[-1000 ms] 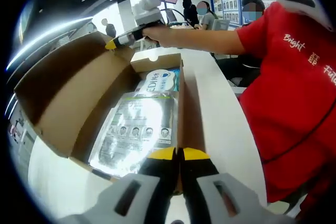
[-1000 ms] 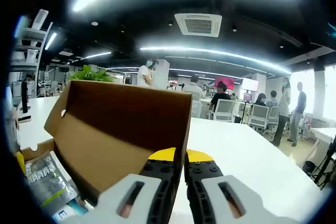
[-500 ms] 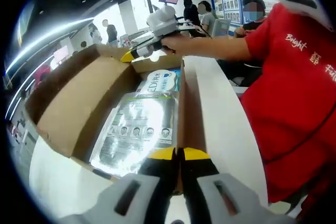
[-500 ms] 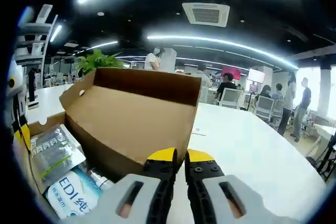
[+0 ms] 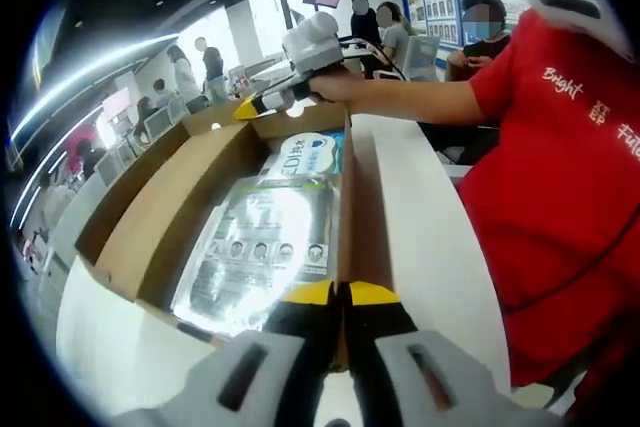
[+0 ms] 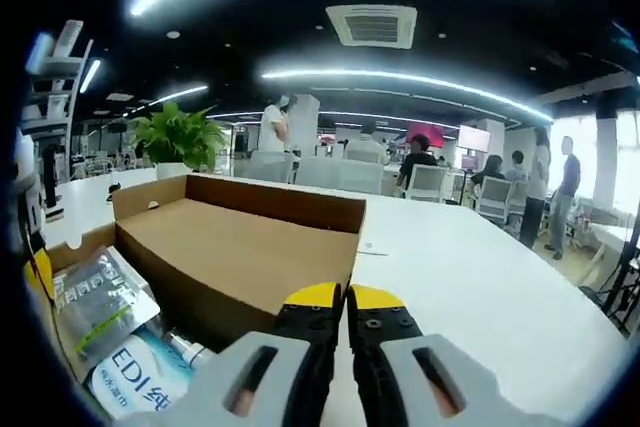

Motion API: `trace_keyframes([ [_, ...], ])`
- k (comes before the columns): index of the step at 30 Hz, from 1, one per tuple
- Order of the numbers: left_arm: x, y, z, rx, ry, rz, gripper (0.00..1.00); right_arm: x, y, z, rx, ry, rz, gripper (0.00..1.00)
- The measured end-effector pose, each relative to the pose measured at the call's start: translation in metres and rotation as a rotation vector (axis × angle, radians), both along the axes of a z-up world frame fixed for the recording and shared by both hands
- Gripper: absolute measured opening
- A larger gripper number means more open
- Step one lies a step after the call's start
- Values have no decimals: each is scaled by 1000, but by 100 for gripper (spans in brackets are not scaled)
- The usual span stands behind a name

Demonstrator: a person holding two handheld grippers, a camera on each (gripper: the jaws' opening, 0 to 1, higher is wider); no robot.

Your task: Operate the shoe box by opening the lid, removing the specified soft item, and placing it in the target area until the item is outside and the box remains undamaged.

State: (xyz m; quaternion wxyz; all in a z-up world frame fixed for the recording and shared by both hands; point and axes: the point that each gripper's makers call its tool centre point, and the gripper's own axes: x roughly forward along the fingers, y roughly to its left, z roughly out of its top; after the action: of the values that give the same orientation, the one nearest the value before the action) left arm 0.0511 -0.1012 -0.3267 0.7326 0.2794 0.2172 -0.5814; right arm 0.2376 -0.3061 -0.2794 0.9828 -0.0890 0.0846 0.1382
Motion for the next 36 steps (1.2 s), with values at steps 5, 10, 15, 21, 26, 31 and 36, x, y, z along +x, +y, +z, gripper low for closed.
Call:
trace_keyframes([
  [5, 0, 0, 0, 0, -4, -2, 3, 4, -3, -3, 39, 51, 4, 1],
  [10, 1, 0, 1, -2, -11, 1, 3, 10, 0, -6, 26, 108, 15, 1],
  [15, 1, 0, 1, -7, -8, 0, 3, 15, -1, -9, 33, 168, 10, 0],
  [21, 1, 1, 2, -16, 3, -13, 2, 17, -5, -11, 100, 180, 16, 1],
  [26, 0, 0, 2, -16, -10, -18, 2, 16, -4, -5, 51, 96, 94, 4],
  [31, 0, 0, 2, -17, -7, -16, 2, 10, -8, 2, 117, 64, 129, 18],
  [36, -2, -1, 2, -17, -23, -65, 2, -3, 0, 23, 180, 21, 252, 27],
])
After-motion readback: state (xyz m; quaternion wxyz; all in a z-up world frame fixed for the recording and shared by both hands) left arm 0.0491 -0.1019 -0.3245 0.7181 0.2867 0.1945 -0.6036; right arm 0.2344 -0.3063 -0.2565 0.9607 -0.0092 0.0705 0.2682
